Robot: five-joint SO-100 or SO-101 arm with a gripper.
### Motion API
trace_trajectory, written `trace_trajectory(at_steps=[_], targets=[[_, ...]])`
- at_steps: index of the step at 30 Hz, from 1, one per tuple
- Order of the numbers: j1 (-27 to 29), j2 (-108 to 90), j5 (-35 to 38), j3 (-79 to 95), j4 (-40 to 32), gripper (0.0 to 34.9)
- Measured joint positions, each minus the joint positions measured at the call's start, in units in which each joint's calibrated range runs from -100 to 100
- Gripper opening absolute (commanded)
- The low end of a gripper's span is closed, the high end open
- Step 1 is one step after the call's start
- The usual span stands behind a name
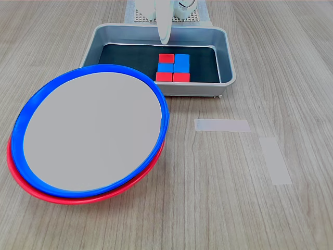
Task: Resolve any anomalies and move all blocks to matching dishes
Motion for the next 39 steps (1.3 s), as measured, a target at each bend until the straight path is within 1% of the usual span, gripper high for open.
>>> trace_trajectory(at_steps=[2, 3, 4, 5, 7, 9, 10, 11, 12, 13, 14, 16, 18, 20, 21, 23, 24, 29, 31, 32, 33, 39], targets=[[0.0, 0.0, 0.34, 0.0, 0.0, 0.3], [0.0, 0.0, 0.34, 0.0, 0.0, 3.0], [0.09, 0.0, 0.29, 0.0, 0.24, 0.4], [1.33, 0.0, 0.2, 0.0, 0.9, 0.4], [0.8, -0.09, 1.12, 0.0, 1.31, 0.4], [2.74, 4.09, 3.17, -1.63, 1.06, 2.3], [2.83, 4.69, 3.66, -2.0, 0.9, 3.0], [3.45, 8.27, 5.57, -4.08, -0.57, 4.8], [4.78, 10.91, 6.25, -6.26, -1.79, 5.5], [5.75, 13.55, 6.64, -9.07, -3.02, 6.1], [5.84, 23.36, 8.35, -16.06, -5.06, 6.8], [7.08, 30.69, 8.4, -21.42, -5.63, 7.4], [6.46, 40.07, 9.23, -28.95, -5.06, 8.8], [7.61, 50.55, 9.28, -38.93, -3.75, 9.7], [7.61, 55.33, 9.13, -43.28, -3.26, 11.0], [7.7, 66.75, 9.91, -53.36, -2.53, 11.7], [8.14, 69.74, 10.21, -55.54, -2.53, 12.2], [9.2, 80.99, 12.26, -61.89, -4.08, 12.7], [10.62, 84.65, 12.99, -63.16, -4.98, 12.6], [10.88, 86.02, 13.33, -63.43, -5.38, 12.2], [10.97, 87.98, 13.53, -64.07, -6.36, 11.1], [11.95, 93.09, 13.19, -67.79, -8.4, 8.2]])
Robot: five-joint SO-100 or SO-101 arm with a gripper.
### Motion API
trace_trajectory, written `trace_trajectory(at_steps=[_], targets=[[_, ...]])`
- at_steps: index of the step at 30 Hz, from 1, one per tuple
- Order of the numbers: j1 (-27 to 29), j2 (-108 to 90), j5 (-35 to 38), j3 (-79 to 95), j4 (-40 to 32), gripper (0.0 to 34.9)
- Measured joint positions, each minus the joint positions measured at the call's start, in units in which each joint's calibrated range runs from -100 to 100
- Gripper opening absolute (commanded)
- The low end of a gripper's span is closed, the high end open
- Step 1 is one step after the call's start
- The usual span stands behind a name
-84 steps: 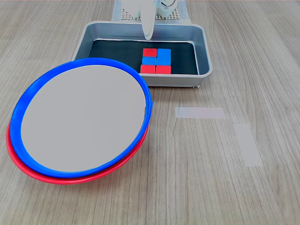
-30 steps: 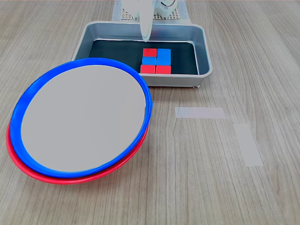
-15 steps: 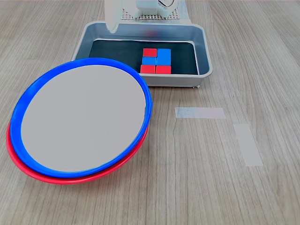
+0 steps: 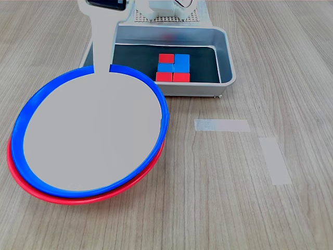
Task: Resolve any anomalies and move all blocks to matching dishes
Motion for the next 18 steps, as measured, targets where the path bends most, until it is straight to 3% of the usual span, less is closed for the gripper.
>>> trace_trajectory(at_steps=[10, 11, 13, 18], targets=[[0.0, 4.77, -0.59, -5.35, 0.0, 7.4], [0.0, 5.03, -0.54, -5.44, -0.08, 6.7], [0.0, 5.71, -0.59, -5.44, -0.73, 0.9], [0.0, 6.65, 0.0, -5.72, -1.79, 0.2]])
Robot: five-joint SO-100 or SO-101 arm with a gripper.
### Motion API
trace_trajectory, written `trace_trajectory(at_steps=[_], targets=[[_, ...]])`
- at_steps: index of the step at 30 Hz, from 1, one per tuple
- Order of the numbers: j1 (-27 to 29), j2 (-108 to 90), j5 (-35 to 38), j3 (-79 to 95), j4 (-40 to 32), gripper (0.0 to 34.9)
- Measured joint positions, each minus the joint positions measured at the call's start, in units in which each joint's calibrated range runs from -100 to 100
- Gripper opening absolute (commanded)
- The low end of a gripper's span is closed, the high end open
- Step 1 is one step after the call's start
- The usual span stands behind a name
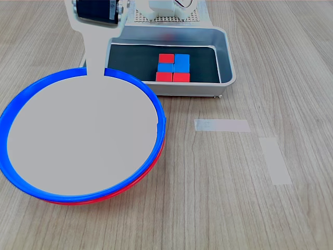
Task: Resolve any anomalies and move all blocks to matching dishes
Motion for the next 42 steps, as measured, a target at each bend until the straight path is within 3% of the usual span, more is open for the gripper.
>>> trace_trajectory(at_steps=[23, 30, 42], targets=[[-0.44, -13.73, 0.44, 1.63, 0.57, 0.0], [-7.08, -13.81, -1.17, -5.81, 5.87, 0.0], [-20.44, -12.28, -2.78, -6.44, 7.42, 0.0]])
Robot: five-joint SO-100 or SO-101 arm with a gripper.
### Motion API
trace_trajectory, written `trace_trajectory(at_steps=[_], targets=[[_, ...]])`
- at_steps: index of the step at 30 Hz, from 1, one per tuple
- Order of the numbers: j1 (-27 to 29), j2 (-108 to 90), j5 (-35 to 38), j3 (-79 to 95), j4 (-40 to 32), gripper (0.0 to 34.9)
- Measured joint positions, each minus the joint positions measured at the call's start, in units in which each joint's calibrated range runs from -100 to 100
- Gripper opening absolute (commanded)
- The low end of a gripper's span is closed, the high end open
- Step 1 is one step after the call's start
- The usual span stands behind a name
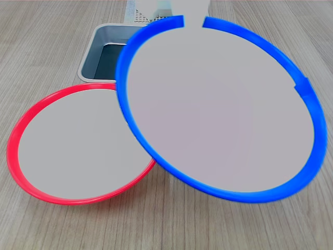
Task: Resolve any anomalies and move all blocks to matching dishes
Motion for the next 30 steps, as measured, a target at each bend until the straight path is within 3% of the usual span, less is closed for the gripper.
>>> trace_trajectory(at_steps=[12, 24, 30], targets=[[-4.78, 11.42, 0.83, 0.73, -3.92, 0.0], [-8.14, 12.19, 0.34, 7.35, -3.02, 0.0], [-7.26, 11.51, 0.39, 10.07, -5.14, 0.0]])
